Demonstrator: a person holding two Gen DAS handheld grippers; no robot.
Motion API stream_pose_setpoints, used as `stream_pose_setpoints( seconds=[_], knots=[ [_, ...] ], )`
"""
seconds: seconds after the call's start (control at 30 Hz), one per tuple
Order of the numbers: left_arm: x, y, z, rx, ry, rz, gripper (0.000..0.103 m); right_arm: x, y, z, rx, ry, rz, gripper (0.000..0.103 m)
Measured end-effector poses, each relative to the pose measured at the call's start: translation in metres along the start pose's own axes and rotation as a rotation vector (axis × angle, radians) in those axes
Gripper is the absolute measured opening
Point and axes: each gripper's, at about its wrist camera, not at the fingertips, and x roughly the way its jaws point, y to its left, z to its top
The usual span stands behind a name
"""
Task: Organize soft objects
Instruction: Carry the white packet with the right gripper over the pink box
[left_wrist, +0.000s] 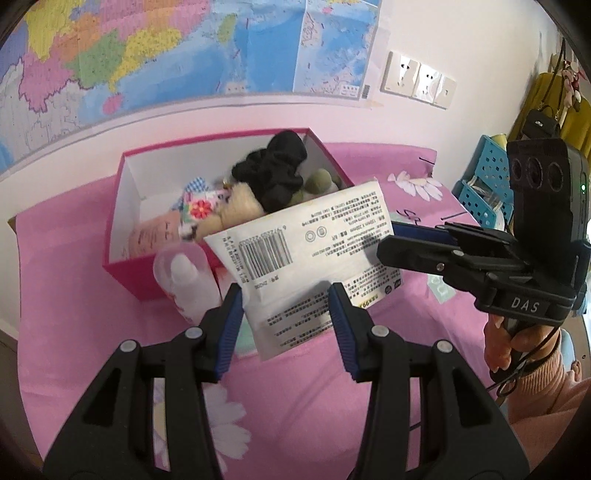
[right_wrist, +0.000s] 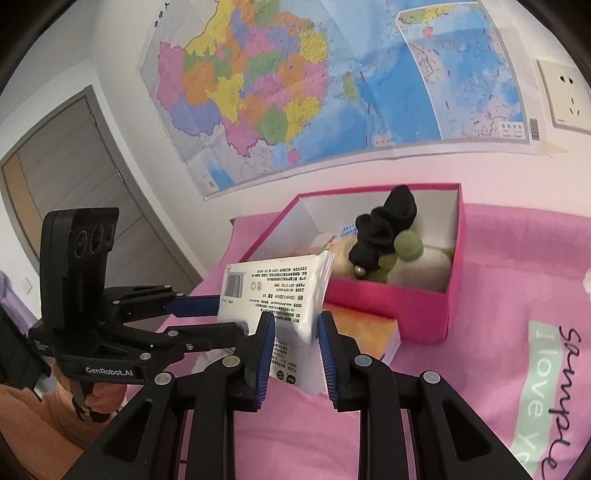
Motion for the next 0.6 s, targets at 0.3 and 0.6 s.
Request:
stream_pose_setpoints(
  seconds=[0.3, 0.6],
  knots=[
    [0.008, 0.010, 0.022, -0.015, -0.017, 0.015, 0.048, 0.007, -0.006, 0.024, 0.010, -0.038, -0.002, 0.024],
    [0.018, 0.026, 0.038, -0.042, -0.022, 0.031, 0.048, 0.023, -0.013, 0.040, 0.030, -0.047, 0.005, 0.024]
  ],
)
